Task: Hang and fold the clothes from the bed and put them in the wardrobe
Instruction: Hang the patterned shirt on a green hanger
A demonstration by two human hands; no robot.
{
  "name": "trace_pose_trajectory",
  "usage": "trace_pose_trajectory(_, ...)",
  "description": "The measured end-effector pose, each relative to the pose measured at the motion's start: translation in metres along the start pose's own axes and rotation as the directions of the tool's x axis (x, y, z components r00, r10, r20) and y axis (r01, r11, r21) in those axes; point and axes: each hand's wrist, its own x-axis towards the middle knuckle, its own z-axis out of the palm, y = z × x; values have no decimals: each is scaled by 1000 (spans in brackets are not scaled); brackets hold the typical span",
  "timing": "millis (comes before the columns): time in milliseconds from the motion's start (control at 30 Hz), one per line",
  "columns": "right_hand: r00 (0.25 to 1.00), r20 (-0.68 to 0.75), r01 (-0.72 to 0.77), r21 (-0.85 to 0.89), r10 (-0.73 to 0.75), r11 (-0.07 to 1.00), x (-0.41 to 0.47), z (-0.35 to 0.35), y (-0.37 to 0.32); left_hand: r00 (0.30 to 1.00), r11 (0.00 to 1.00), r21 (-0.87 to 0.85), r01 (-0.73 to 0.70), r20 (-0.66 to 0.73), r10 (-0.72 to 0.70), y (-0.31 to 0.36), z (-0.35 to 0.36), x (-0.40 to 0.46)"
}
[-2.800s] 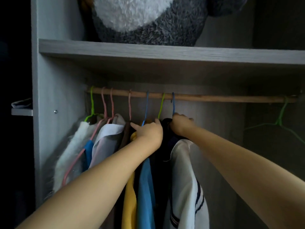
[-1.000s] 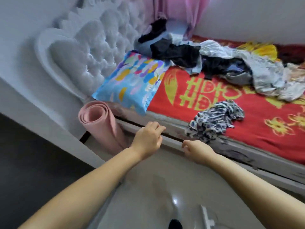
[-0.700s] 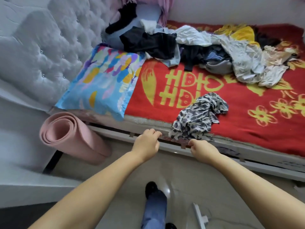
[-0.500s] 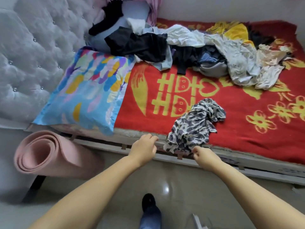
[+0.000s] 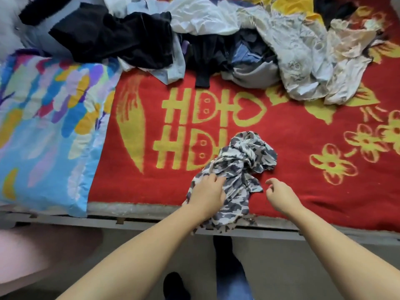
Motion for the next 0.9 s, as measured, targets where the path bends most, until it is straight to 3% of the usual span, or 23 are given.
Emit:
trace_pose_trajectory(67,999,-23,30,-30,-30,999,47,-1,2,996,996,10,86,33,-86,10,20,43)
trace_pose_trajectory(167,992,-122,50,56,-43,997,110,-5,5,980,983,21,180,85,-181,18,51,94)
trace_pose_trajectory(267,976,-187,-56,273,110,961,159,-10,11,963,966,-53,254,112,-247,17,71,136)
trace_pose_trajectory(333,979,-89,-148,299,182,943,180,-9,19,947,947,-108,303,148,-286,13,83,155)
trace_pose_trajectory(433,988,80,-148,249,132,957,195,-4,32,914,918,-136,372,224,-337,3,88,171)
trace_pose_trajectory(500,990,99,-130,337,103,933,201,-7,35,925,912,-186,365,184,-333,-7,83,169)
trace_pose_trajectory(600,987,129,-157,673,94,723,200,-31,26,921,837,-392,383,94,-377,-24,65,155)
trace_pose_trajectory(667,987,147,-155,790,62,593,201,-48,10,904,772,-494,399,72,-421,-34,45,141)
trace_pose_trajectory(800,964,247,-85,631,-95,771,195,-59,-30,890,696,-600,395,63,-451,-41,-6,117)
trace_pose_trajectory(900,847,506,-232,624,-160,746,170,-36,-66,891,603,-707,369,85,-446,-33,-42,98)
